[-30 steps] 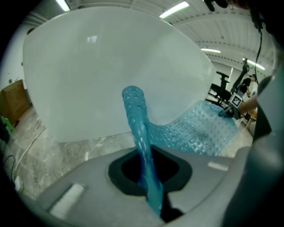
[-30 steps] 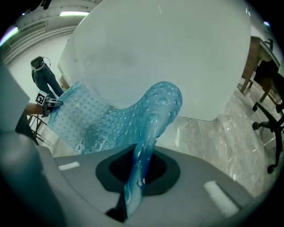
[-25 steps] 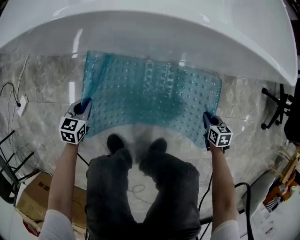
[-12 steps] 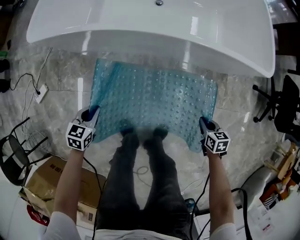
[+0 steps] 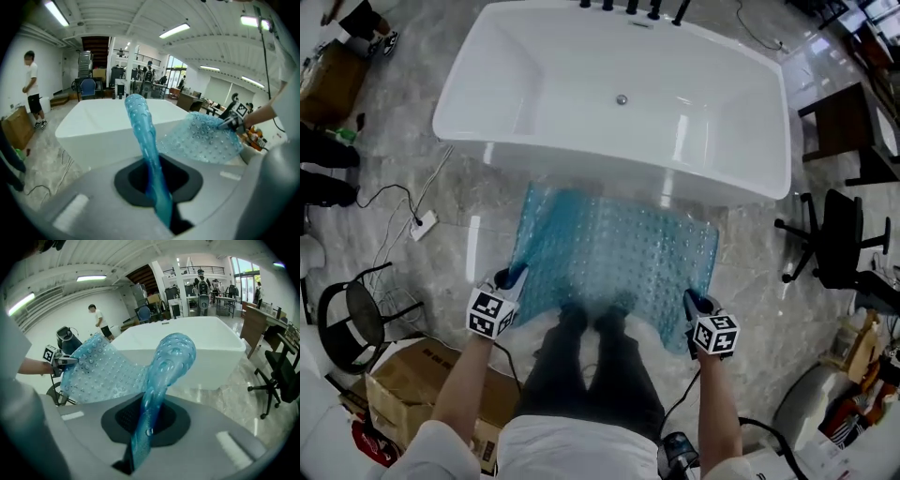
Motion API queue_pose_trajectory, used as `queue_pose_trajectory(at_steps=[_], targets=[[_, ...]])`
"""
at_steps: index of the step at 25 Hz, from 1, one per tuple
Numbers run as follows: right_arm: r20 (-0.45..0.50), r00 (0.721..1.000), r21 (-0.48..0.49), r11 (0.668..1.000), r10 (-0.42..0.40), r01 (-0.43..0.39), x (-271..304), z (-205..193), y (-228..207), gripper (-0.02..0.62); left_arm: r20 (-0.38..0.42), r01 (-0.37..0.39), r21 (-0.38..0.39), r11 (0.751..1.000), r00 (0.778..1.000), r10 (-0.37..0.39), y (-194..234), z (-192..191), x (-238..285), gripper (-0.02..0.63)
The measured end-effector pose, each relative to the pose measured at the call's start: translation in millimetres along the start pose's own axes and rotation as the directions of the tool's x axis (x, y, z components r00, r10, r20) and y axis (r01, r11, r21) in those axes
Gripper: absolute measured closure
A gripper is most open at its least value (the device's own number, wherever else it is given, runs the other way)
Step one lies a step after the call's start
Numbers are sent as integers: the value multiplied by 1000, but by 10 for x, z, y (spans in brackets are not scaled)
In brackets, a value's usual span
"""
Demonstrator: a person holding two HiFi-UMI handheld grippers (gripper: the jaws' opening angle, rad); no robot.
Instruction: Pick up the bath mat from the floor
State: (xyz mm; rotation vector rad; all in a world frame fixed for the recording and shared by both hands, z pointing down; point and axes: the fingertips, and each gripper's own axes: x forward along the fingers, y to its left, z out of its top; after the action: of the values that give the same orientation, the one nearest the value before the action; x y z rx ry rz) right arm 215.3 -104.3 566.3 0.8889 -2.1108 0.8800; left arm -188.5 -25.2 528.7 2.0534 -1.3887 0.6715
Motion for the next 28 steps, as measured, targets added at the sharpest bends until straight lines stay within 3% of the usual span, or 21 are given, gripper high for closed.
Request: queue_pose_trajectory(at_steps=[8,16,24,28], targets=[[102,994,12,999,41,-42,-1410,539,1007,571,89,8,33,999,996,-11,-497,835,-1480,580],[212,974,47,995,81,-93,-2305,750,1623,569,175,39,29,999,984,-44,-916,1245,-2312,580],[276,958,85,991,75,-103,-2839,623,1596,569,213,110,17,994,971,-112,-1406,1452,-2524,580],[299,948,76,988,109,-137,-3093,569,1449,569,218,103,16,995,970,-104,-1745,1510,-2527,580]])
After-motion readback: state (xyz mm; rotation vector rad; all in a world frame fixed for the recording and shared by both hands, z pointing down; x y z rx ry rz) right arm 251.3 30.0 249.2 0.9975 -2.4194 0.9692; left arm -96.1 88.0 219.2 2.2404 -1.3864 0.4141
